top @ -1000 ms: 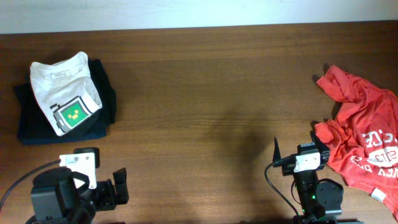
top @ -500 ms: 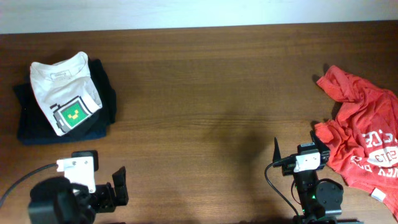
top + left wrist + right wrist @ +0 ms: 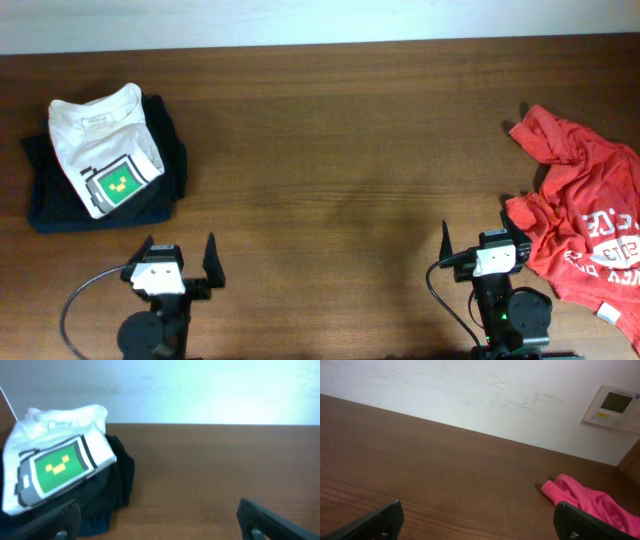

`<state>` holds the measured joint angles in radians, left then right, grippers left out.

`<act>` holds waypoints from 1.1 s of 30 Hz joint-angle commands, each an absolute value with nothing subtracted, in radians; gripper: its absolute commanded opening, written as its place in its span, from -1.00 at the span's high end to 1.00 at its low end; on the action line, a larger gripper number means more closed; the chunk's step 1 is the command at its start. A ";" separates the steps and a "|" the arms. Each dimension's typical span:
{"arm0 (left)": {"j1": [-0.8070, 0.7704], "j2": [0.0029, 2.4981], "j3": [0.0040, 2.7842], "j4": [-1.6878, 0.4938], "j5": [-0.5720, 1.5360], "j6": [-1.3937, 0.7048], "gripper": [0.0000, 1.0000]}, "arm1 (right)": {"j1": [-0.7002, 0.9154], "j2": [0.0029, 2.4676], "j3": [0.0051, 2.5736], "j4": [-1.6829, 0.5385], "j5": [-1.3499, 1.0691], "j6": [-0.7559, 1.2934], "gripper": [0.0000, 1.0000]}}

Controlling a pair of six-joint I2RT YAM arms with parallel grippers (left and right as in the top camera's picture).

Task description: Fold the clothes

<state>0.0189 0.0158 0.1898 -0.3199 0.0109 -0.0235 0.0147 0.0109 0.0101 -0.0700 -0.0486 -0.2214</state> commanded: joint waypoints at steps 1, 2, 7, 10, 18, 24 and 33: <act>0.015 0.005 0.012 0.002 0.070 0.067 -0.98 | 0.020 0.004 0.006 -0.075 -0.044 -0.228 -0.97; 0.015 0.005 0.009 -0.013 0.090 0.090 -0.98 | 0.020 0.004 0.006 -0.075 -0.044 -0.228 -0.97; 0.014 0.005 0.009 -0.075 0.086 0.107 -0.98 | 0.020 0.004 0.006 -0.075 -0.044 -0.228 -0.97; 0.015 0.005 0.009 -0.075 0.086 0.107 -0.98 | 0.020 0.004 0.006 -0.075 -0.044 -0.228 -0.97; 0.015 0.006 0.009 -0.075 0.086 0.107 -0.98 | 0.020 0.004 0.006 -0.075 -0.044 -0.228 -0.97; 0.015 0.006 0.009 -0.075 0.086 0.107 -0.98 | 0.020 0.004 0.006 -0.075 -0.044 -0.228 -0.97; 0.015 0.006 0.009 -0.075 0.086 0.107 -0.98 | 0.020 0.004 0.006 -0.075 -0.044 -0.228 -0.97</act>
<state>0.0189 0.0120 0.0135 -0.0711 0.0711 0.0872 0.0147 0.0109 0.0101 -0.0696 -0.0486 -0.2211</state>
